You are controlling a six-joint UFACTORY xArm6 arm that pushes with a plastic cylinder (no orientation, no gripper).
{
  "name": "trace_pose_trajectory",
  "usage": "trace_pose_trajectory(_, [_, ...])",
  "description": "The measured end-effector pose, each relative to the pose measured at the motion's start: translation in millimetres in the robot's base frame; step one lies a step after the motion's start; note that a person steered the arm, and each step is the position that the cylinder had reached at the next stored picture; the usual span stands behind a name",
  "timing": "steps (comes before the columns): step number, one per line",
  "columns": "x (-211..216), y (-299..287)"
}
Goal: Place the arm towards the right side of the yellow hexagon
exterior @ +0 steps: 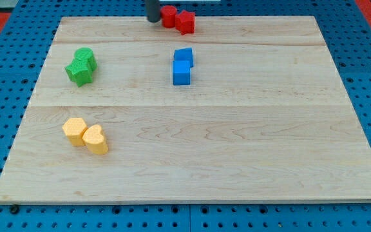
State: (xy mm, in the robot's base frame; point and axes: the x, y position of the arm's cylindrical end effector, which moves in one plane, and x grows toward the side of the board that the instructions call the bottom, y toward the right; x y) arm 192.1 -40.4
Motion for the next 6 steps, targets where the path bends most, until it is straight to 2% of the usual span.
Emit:
trace_pose_trajectory(1, [0.5, 50.0])
trace_pose_trajectory(3, [53.1, 92.1])
trace_pose_trajectory(4, [47.0, 165.0])
trace_pose_trajectory(6, [45.7, 196.7])
